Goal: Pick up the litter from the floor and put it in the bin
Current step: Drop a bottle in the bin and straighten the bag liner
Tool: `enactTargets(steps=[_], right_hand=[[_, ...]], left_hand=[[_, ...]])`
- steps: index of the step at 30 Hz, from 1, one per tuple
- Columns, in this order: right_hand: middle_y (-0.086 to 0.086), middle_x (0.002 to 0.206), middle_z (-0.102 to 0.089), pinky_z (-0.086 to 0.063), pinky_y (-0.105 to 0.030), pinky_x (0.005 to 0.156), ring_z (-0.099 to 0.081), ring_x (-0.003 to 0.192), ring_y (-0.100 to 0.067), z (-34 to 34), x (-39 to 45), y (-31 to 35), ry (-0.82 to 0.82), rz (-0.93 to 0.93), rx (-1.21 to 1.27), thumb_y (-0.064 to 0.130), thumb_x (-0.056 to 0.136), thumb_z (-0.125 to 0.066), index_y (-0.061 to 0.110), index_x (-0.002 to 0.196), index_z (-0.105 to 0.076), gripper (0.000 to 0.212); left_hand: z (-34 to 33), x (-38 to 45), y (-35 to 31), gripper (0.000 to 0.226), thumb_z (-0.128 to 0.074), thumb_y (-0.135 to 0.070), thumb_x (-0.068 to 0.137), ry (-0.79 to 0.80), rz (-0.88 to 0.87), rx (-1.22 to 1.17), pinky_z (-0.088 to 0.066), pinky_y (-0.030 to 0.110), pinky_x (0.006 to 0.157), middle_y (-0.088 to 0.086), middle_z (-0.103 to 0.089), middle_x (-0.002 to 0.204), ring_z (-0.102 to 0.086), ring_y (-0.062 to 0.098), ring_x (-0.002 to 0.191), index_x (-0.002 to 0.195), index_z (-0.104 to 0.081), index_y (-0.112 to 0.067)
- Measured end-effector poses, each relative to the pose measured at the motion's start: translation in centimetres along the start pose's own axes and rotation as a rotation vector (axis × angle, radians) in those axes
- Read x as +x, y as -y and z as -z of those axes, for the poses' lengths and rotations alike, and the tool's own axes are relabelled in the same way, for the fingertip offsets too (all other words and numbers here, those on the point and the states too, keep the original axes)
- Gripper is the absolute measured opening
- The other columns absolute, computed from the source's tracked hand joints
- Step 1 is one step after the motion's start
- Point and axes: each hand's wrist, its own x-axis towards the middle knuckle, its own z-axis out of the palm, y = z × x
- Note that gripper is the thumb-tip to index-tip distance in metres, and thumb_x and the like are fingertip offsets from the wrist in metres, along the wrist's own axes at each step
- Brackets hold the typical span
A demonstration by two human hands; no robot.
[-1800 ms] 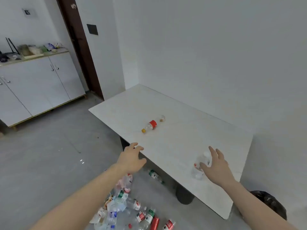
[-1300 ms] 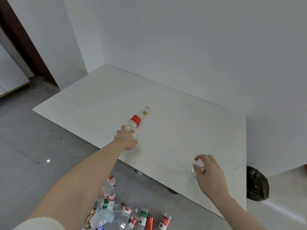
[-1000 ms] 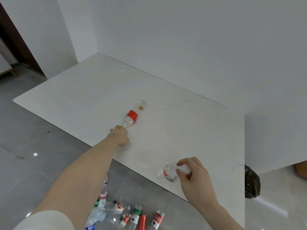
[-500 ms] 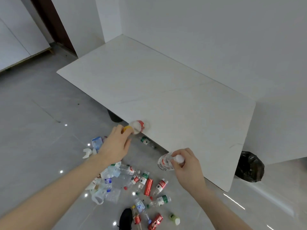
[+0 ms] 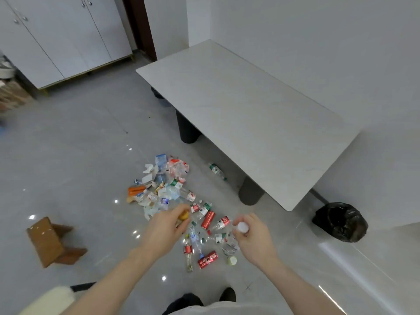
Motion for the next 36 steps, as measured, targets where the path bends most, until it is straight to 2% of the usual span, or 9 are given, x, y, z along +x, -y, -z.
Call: enactTargets(steps=[6,10,14,16,19,23,26,32,36], right_hand=[[0.016,0.091,-0.061,-0.038,-0.013,0.066,-0.057,0.084,-0.002,-2.1,-6.4,-2.0,0.003,-0.124,-0.021,0.018,0.084,-0.072,0.040,0.078,-0.058,0.026],[0.015,0.094,-0.060,-0.039,-0.013,0.065,-0.058,0.084,-0.001,-2.2,-10.0,-3.4,-0.008,-0.156,-0.028,0.016,0.086,-0.068,0.033,0.080,-0.061,0.020],[0.013,0.093,-0.059,-0.043,-0.020,0.067,-0.058,0.081,-0.004,-1.3,-13.3,-5.2,-0.023,-0.184,-0.022,0.017,0.086,-0.067,0.033,0.078,-0.057,0.021],[0.013,0.094,-0.059,-0.043,-0.021,0.066,-0.059,0.079,-0.004,-0.4,-14.3,-6.6,-0.030,-0.203,-0.018,0.018,0.086,-0.067,0.034,0.077,-0.056,0.022],[0.013,0.093,-0.060,-0.040,-0.017,0.063,-0.059,0.078,-0.004,1.8,-15.9,-9.0,-0.039,-0.211,-0.001,0.015,0.086,-0.067,0.035,0.075,-0.056,0.025],[0.014,0.097,-0.059,-0.043,-0.019,0.065,-0.060,0.080,-0.005,6.2,-18.4,-13.2,-0.012,-0.195,0.021,0.012,0.087,-0.062,0.033,0.079,-0.058,0.023],[0.016,0.099,-0.059,-0.048,-0.024,0.070,-0.060,0.083,-0.006,10.0,-19.6,-17.6,0.006,-0.169,-0.002,0.014,0.086,-0.060,0.034,0.080,-0.058,0.021],[0.012,0.097,-0.057,-0.036,-0.014,0.062,-0.056,0.080,-0.006,17.4,-20.3,-25.9,0.082,-0.149,-0.098,0.017,0.087,-0.065,0.034,0.081,-0.059,0.019],[0.014,0.097,-0.056,-0.038,-0.023,0.075,-0.053,0.088,-0.008,21.4,-19.0,-29.6,0.101,-0.157,-0.126,0.016,0.087,-0.066,0.034,0.082,-0.059,0.019]], left_hand=[[-2.9,-6.2,0.7,0.016,-0.066,-0.046,0.092,0.004,0.110,-0.087,-0.050,0.031,0.051,-0.010,-0.056,0.061,-0.056,0.009,0.054,0.100,-0.053,-0.041],[-4.4,-8.6,0.3,0.017,-0.069,-0.047,0.090,0.024,0.101,-0.121,-0.034,0.026,0.046,-0.017,-0.055,0.055,-0.046,0.007,0.045,0.098,-0.055,-0.040],[-5.3,-10.0,-2.4,0.020,-0.067,-0.052,0.090,0.050,0.090,-0.114,-0.042,0.028,0.049,-0.009,-0.051,0.054,-0.048,0.009,0.049,0.095,-0.056,-0.036],[-6.2,-10.4,-4.3,0.017,-0.070,-0.047,0.088,0.059,0.105,-0.127,-0.047,0.025,0.052,-0.010,-0.058,0.061,-0.055,0.008,0.056,0.091,-0.060,-0.034],[-8.3,-10.8,-7.0,0.009,-0.070,-0.040,0.088,0.092,0.135,-0.165,-0.057,0.033,0.058,-0.012,-0.065,0.067,-0.063,0.007,0.060,0.089,-0.062,-0.035],[-11.9,-11.0,-12.3,0.012,-0.068,-0.032,0.085,0.078,0.202,-0.128,-0.058,0.037,0.060,-0.009,-0.063,0.064,-0.063,0.007,0.059,0.078,-0.059,-0.030],[-15.0,-11.1,-16.9,0.010,-0.068,-0.027,0.083,0.070,0.258,-0.138,-0.059,0.030,0.060,-0.008,-0.065,0.064,-0.065,0.005,0.060,0.076,-0.062,-0.030],[-19.4,-11.2,-26.6,0.012,-0.062,-0.033,0.083,0.021,0.339,-0.135,-0.060,0.036,0.061,-0.006,-0.065,0.063,-0.065,0.009,0.062,0.074,-0.062,-0.024],[-21.9,-10.0,-31.8,0.013,-0.066,-0.033,0.085,-0.017,0.323,-0.199,-0.058,0.033,0.063,-0.011,-0.067,0.066,-0.064,0.007,0.063,0.074,-0.062,-0.026]])
